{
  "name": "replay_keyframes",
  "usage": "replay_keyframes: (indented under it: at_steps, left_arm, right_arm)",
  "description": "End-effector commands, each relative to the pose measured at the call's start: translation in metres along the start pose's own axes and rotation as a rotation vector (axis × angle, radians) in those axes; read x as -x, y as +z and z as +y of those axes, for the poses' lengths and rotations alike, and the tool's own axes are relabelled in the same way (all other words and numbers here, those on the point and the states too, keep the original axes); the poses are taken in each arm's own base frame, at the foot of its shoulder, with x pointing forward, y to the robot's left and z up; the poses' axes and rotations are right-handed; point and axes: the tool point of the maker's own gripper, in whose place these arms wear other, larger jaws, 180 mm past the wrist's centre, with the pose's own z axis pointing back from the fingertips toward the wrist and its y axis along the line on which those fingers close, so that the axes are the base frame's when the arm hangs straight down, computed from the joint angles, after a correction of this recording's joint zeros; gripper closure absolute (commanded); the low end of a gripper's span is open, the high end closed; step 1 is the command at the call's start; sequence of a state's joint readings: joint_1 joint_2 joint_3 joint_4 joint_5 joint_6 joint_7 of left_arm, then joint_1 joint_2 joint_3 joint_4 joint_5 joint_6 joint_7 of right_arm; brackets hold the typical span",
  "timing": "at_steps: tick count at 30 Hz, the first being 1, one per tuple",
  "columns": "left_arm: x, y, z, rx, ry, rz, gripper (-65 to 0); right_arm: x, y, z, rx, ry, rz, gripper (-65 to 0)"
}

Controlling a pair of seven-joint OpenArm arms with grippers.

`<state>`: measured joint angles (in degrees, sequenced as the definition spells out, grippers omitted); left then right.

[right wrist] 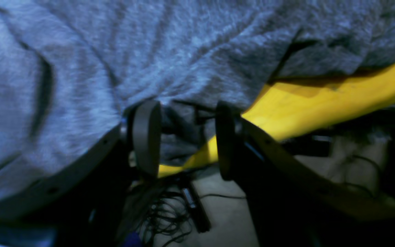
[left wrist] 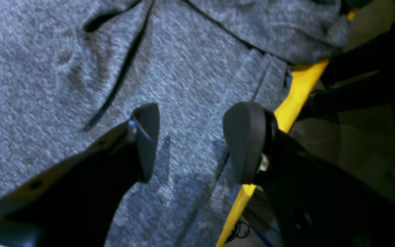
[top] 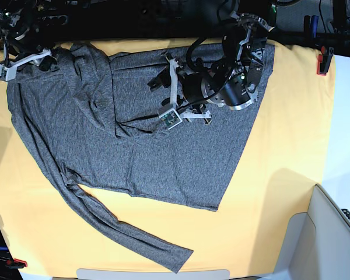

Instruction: Fold the T-shirt properly

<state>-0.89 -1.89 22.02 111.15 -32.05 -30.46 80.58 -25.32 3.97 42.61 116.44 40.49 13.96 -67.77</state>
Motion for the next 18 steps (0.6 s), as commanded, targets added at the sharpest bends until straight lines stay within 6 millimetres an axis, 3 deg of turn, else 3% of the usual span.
replay_keyframes:
  at_steps: [1, 4, 9, 15, 18]
  left_arm:
    - [-0.012, 0.003, -0.001, 0.003, -0.008, -0.038, -33.0]
    - [-0.009, 0.002, -0.002, 0.006, -0.002, -0.033, -33.0]
    - [-0.004, 0.003, -0.001, 0.002, 0.007, -0.025, -33.0]
    - [0.003, 0.001, -0.005, 0.012, 0.025, -0.013, -33.0]
    - [0.012, -0.001, -0.010, 0.024, 0.040, 0.002, -33.0]
  right_arm:
    - [-0.012, 0.010, -0.003, -0.004, 0.003, -0.049, -25.8]
    - [-0.021, 0.021, -0.002, -0.073, -0.068, -0.098, -25.8]
    - [-0.035, 0.029, 0.020, -0.223, -0.147, -0.157, -25.8]
    - [-0.049, 0.019, 0.053, -0.323, -0.144, -0.183, -25.8]
    - [-0.049, 0.008, 0.060, -0.294, -0.115, -0.173, -25.8]
